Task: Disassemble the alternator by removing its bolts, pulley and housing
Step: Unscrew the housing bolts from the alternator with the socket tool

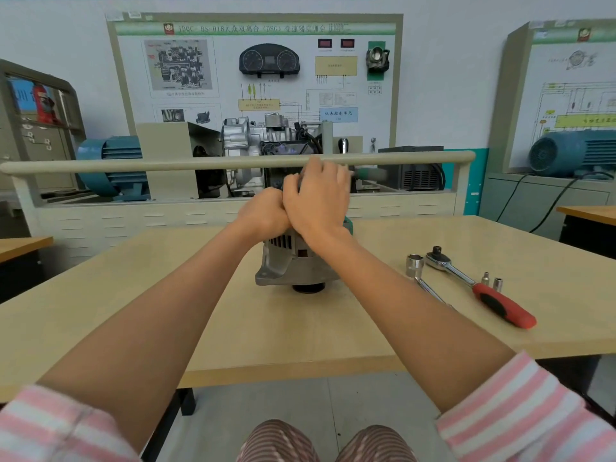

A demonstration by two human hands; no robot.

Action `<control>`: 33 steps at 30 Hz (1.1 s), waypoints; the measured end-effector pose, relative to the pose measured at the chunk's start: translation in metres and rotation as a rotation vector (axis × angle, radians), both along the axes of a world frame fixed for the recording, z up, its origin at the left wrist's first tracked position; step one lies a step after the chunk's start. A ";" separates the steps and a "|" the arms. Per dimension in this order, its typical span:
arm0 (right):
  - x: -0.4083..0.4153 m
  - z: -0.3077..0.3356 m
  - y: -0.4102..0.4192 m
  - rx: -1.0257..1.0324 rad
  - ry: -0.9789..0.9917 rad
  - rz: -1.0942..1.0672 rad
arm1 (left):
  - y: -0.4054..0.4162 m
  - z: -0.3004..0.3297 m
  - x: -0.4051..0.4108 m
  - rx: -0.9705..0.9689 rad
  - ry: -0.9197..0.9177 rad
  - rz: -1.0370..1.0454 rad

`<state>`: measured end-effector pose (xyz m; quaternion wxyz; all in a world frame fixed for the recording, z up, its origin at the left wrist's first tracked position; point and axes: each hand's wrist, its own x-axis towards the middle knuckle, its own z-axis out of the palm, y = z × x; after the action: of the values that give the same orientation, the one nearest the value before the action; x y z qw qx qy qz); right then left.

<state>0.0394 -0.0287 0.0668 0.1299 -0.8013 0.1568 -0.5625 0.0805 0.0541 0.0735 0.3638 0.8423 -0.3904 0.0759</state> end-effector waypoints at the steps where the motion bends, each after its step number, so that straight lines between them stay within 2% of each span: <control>1: -0.002 -0.004 0.001 -0.013 0.023 -0.089 | -0.001 0.000 0.000 0.011 -0.014 0.012; 8: -0.011 -0.011 0.009 -0.091 0.019 -0.095 | 0.002 0.002 -0.006 0.036 -0.087 -0.060; 11: -0.007 -0.005 0.006 -0.035 -0.005 0.035 | 0.002 0.001 -0.002 0.033 -0.066 -0.040; 15: -0.004 0.006 -0.004 0.186 -0.038 0.354 | 0.000 0.001 -0.003 0.051 -0.030 -0.038; 18: -0.007 0.019 -0.007 0.553 -0.066 0.670 | 0.002 0.001 -0.005 0.027 0.007 -0.098; 20: -0.006 0.025 -0.009 0.725 -0.071 0.835 | 0.004 0.001 -0.004 0.022 0.042 -0.128; 24: 0.002 0.033 -0.006 0.904 -0.086 1.093 | 0.006 0.004 -0.003 0.003 0.130 -0.186; 28: 0.006 0.034 -0.002 0.916 -0.060 1.118 | 0.010 0.004 -0.003 -0.031 0.155 -0.204; 33: 0.009 0.027 -0.005 0.876 -0.209 1.003 | 0.003 -0.001 -0.005 -0.064 0.062 -0.117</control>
<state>0.0479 -0.0338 0.0941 0.7029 -0.5917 -0.0342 -0.3933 0.0758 0.0569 0.0728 0.4061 0.8078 -0.4252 0.0409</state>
